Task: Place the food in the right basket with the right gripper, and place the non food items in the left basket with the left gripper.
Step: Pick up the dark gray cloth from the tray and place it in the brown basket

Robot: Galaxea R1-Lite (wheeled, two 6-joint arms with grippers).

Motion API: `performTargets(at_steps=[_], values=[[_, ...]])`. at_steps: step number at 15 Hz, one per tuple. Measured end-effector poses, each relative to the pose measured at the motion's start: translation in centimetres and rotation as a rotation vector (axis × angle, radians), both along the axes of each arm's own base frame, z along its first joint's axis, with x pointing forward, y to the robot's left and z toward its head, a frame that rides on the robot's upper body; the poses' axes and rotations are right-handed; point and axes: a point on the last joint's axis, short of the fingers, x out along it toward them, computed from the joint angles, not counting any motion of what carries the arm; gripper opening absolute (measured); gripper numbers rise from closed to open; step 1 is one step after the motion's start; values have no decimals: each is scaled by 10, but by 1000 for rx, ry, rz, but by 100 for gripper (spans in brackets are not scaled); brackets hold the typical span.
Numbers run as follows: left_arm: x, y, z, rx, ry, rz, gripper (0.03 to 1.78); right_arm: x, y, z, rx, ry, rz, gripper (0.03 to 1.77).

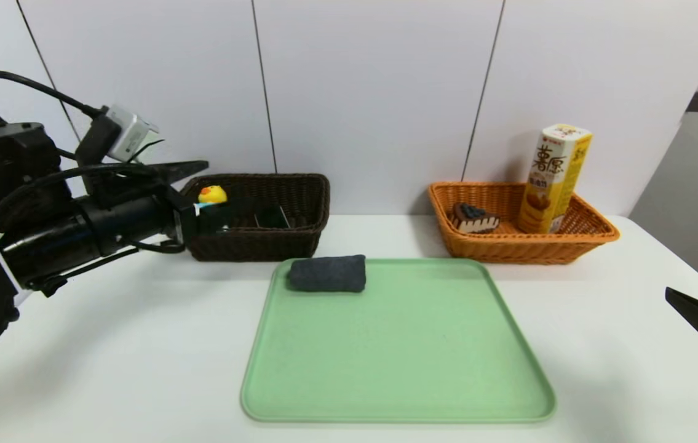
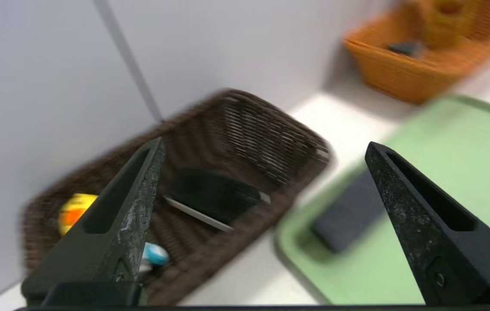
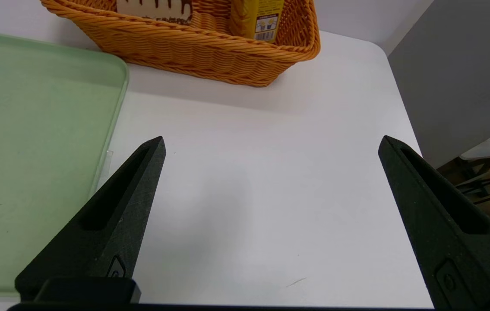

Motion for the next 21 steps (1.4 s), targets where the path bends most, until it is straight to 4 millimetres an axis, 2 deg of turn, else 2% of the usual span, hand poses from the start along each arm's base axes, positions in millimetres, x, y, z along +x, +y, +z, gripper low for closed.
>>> performTargets(at_steps=[4, 7, 10, 13, 17, 21], values=[[-35, -29, 2, 211, 116, -183, 167, 0, 0, 0, 3, -3, 12, 170], [-44, -39, -15, 374, 200, -282, 167, 0, 1, 2, 8, -9, 34, 170], [-30, -49, -37, 490, 201, -348, 168, -1, 1, 2, 15, -13, 62, 170], [-8, -70, -56, 518, 192, -396, 169, -1, 2, 2, 27, -14, 106, 170], [25, -101, -62, 518, 154, -429, 169, -2, 3, -3, 44, -1, 143, 170], [35, -111, -74, 534, 201, -444, 169, -4, 4, -10, 76, 23, 181, 170]])
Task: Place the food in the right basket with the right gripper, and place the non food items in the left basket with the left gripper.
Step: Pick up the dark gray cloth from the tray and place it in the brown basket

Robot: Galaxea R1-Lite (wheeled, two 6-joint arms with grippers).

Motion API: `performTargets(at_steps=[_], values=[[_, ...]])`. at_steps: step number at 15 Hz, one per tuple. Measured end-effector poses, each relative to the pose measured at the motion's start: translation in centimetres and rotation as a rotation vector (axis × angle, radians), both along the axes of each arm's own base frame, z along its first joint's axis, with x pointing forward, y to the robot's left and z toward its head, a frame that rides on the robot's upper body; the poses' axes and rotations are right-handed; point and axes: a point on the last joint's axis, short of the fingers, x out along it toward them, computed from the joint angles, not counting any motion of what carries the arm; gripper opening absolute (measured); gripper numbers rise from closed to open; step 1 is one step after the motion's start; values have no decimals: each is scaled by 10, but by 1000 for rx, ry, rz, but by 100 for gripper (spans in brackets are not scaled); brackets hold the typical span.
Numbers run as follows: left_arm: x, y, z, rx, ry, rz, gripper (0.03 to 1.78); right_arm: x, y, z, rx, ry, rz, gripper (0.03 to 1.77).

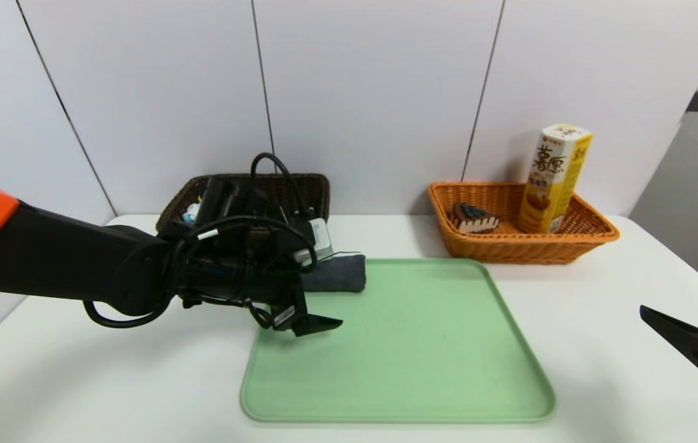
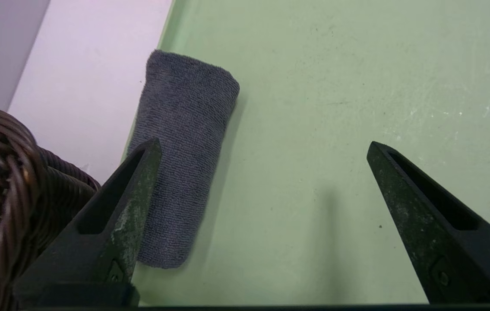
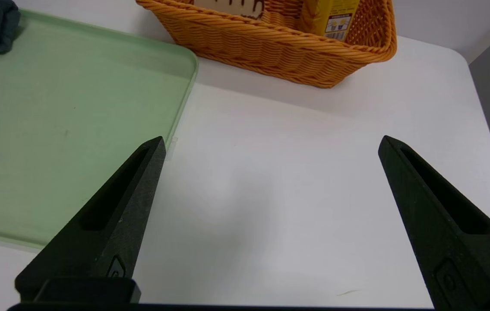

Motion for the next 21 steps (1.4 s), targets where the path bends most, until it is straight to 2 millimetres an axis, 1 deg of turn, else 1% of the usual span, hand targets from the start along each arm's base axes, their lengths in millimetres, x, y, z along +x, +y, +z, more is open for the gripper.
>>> performTargets(at_steps=[6, 10, 15, 19, 20, 21], values=[[9, -4, -12, 35, 3, 38, 169, -2, 1, -7, 28, 28, 32, 170], [22, -9, -16, 21, -88, 95, 169, -3, 1, -9, 34, 31, 55, 170], [24, -8, -23, 39, -81, 111, 169, -3, 1, -9, 36, 31, 62, 170], [24, -7, -25, 45, -75, 113, 169, -3, 1, -9, 35, 30, 62, 170], [24, -6, -25, 45, -75, 117, 163, -4, 1, -9, 36, 31, 62, 170], [25, -5, -25, 43, -74, 120, 145, -4, 1, -9, 34, 31, 63, 170]])
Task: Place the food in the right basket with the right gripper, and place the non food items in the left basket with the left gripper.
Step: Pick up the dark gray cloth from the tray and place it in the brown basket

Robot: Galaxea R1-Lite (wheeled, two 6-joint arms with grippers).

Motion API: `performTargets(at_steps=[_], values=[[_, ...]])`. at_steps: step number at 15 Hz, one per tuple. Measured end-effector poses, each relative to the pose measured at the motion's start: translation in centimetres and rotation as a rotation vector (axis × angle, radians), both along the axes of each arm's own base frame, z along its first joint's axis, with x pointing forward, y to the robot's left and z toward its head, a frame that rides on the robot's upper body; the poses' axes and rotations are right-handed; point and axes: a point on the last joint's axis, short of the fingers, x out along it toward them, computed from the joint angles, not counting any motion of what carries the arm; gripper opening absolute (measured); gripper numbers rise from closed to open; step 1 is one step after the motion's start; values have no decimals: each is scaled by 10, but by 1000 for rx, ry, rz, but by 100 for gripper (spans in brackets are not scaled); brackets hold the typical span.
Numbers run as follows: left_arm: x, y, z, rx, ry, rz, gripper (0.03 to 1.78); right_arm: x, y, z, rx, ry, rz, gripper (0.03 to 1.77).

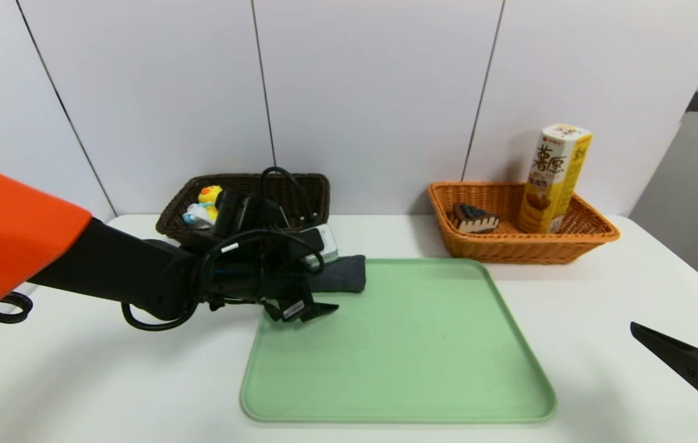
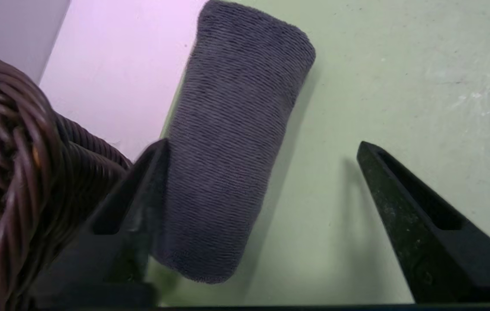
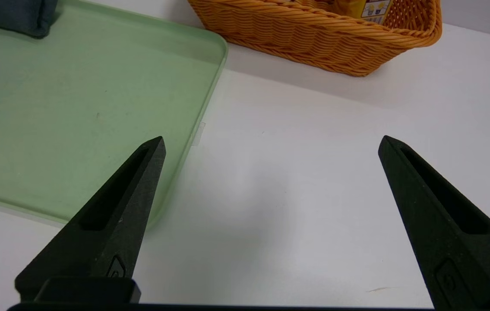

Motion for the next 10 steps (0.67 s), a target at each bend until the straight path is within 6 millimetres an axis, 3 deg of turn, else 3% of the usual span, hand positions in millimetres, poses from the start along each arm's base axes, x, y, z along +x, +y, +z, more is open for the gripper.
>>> performTargets(at_steps=[3, 6, 7, 8, 10], values=[[-2, 2, -1, 3, 6, 1, 102, -1, 0, -1, 0, 0, 3, 170], [-6, 4, -4, 12, 18, 0, 71, -3, 0, -2, 7, 0, 18, 170], [-7, 4, -4, 12, 18, -1, 21, -3, 0, -2, 7, 1, 19, 170], [-7, 4, -5, 14, 18, -2, 8, -4, 0, -2, 7, 0, 19, 170], [-8, 4, -4, 14, 17, -4, 8, -4, 0, -3, 7, 1, 20, 170]])
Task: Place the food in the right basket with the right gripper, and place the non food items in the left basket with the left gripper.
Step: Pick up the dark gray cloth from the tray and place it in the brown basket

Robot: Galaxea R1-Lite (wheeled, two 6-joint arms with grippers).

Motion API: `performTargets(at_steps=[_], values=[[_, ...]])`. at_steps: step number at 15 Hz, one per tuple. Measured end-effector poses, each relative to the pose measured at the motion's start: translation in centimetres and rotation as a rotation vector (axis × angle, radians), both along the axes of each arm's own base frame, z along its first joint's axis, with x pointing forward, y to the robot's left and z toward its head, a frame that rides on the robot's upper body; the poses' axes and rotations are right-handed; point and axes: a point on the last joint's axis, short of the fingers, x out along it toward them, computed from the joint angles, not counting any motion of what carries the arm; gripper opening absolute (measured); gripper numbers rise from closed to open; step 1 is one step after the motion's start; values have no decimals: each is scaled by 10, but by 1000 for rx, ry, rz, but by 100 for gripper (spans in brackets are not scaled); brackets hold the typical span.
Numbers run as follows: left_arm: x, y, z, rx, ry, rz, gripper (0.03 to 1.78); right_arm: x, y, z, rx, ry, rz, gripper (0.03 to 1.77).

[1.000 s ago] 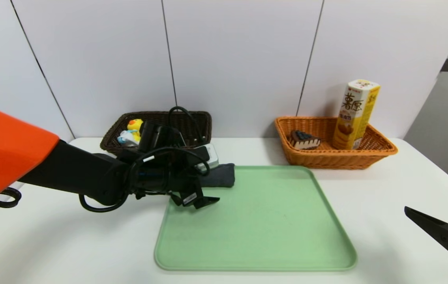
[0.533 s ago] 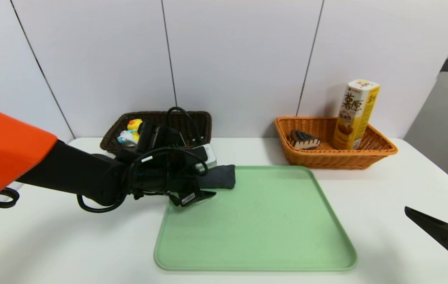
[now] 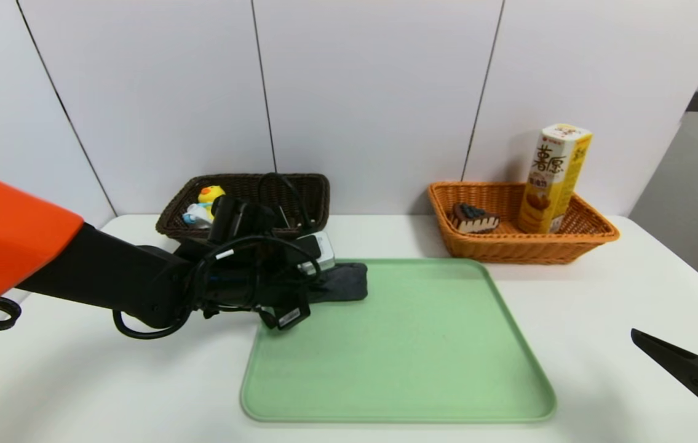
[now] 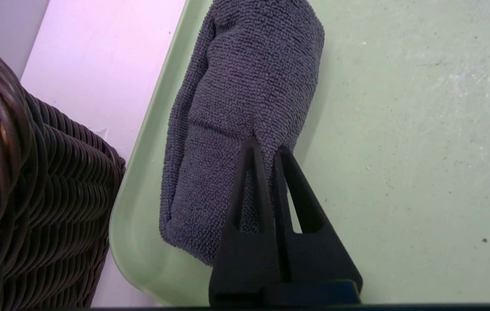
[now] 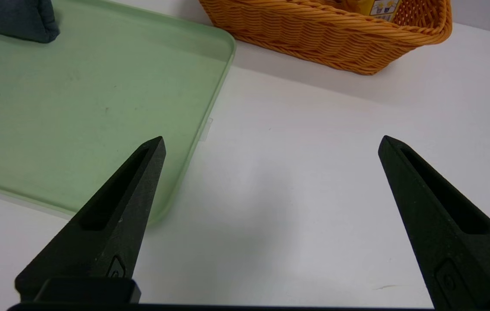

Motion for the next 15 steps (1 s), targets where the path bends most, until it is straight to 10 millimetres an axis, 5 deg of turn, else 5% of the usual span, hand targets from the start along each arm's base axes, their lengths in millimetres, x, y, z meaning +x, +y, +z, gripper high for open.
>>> performTargets(at_steps=[5, 15], values=[[-5, 2, 8, -17, -23, 2, 8, 0, 0, -1, -2, 4, 0, 170], [-37, 27, 78, -200, -138, 83, 8, -3, 0, -10, -7, 31, 1, 170]])
